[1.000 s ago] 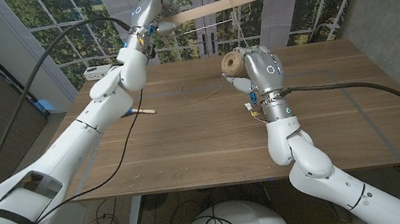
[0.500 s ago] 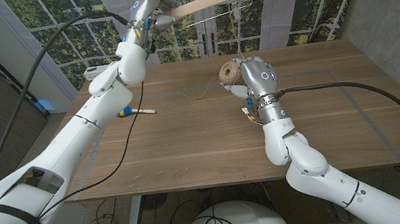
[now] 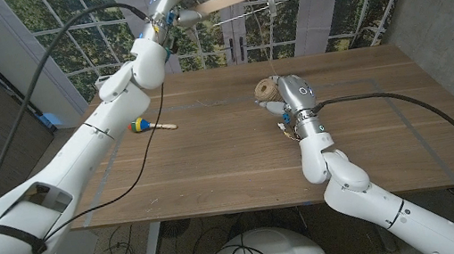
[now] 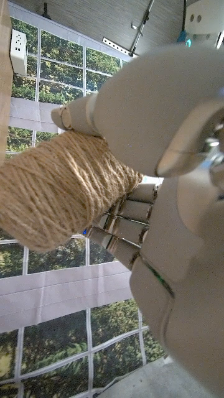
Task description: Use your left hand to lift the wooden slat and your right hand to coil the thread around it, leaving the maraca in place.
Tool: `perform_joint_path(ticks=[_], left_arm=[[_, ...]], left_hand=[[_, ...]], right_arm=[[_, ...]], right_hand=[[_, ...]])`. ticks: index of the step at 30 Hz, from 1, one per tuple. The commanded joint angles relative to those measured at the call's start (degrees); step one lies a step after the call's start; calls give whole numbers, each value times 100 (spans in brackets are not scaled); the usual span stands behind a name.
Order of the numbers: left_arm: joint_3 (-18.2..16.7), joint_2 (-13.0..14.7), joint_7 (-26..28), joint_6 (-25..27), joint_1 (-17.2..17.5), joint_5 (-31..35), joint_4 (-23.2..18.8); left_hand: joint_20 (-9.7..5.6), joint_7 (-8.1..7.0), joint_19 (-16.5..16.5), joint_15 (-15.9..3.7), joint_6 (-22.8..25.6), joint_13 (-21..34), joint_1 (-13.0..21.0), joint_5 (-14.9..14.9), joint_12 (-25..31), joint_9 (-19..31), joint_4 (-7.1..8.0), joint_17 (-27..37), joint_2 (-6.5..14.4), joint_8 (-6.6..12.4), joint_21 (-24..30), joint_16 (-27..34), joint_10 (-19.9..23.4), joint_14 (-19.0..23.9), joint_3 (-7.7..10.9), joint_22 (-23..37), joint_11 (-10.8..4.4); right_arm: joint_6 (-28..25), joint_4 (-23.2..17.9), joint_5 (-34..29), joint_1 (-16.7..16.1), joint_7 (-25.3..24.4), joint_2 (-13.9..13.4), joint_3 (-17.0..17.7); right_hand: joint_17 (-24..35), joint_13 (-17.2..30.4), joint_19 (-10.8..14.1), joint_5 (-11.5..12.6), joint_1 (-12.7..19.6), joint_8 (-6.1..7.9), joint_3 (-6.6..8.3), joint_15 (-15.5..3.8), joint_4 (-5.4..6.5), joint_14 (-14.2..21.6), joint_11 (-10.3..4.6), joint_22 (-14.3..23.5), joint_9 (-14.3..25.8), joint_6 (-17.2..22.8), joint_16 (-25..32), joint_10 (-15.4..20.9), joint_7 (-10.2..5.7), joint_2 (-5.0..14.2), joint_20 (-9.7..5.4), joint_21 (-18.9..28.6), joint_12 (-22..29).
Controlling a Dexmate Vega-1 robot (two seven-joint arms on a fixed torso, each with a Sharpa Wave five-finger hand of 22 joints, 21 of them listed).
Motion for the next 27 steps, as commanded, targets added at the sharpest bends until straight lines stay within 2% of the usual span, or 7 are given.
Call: perform_joint_path(ticks=[1,5,7,8,9,13,27], left_arm=[[-17,103,-390,-36,-40,-237,-122],[-81,133,-462,-39,45,-385,-197],[-89,164,-535,-8,54,-415,-241],[-104,183,-502,-7,97,-404,-279],[-122,203,-556,-15,108,-459,-300],[-184,237,-518,18,197,-488,-385],[-330,342,-479,25,420,-618,-579]], left_hand=[[-404,-7,-27,-1021,57,27,957,9,-23,144,21,23,992,47,56,-23,38,828,28,12,-13],[-403,-8,-34,-1021,57,26,955,8,-33,145,23,27,992,42,65,-30,47,837,27,12,-15],[-402,-10,-39,-1020,53,31,952,7,-39,146,25,29,991,37,68,-34,41,839,26,11,-13],[-402,-11,-40,-1020,58,32,951,7,-37,146,25,30,991,39,70,-36,48,839,26,11,-15],[-401,-12,-40,-1020,57,33,951,7,-38,146,26,30,991,38,71,-36,47,839,26,11,-13],[-401,-13,-45,-1020,57,38,948,7,-46,146,28,33,991,35,77,-42,41,842,25,10,-12],[-404,-27,-66,-1020,65,50,949,9,-67,149,26,43,987,26,96,-63,51,851,25,9,-20]], right_arm=[[1224,480,2525,-93,269,45,783],[1879,850,3476,-48,466,106,1052],[2038,944,3726,-20,513,108,1086],[2539,1243,4334,25,842,179,1239],[2777,1403,4627,53,967,229,1295],[3421,1911,5586,180,1514,336,1434],[4541,2735,7446,436,2654,575,1669]], right_hand=[[23,14,-21,32,981,-24,297,-924,343,-56,-662,9,21,1872,-42,803,-1165,1061,-258,64,5],[30,25,-19,37,984,-34,293,-918,348,-47,-657,8,23,1859,-43,803,-1139,1066,-237,77,3],[31,28,-18,38,987,-39,293,-918,350,-46,-652,8,24,1848,-45,791,-1132,1068,-232,82,-3],[33,29,-17,40,991,-40,294,-921,349,-43,-626,8,24,1848,-45,795,-1129,1070,-228,85,-2],[38,31,-18,39,986,-40,288,-912,354,-36,-604,8,25,1850,-41,787,-1131,1068,-225,87,-6],[39,38,-27,45,989,-49,289,-907,361,-38,-594,8,28,1836,-53,768,-1096,1078,-212,97,-16],[117,74,-15,54,987,-59,257,-897,393,105,-543,8,37,1836,32,763,-1059,1094,-190,147,-18]])
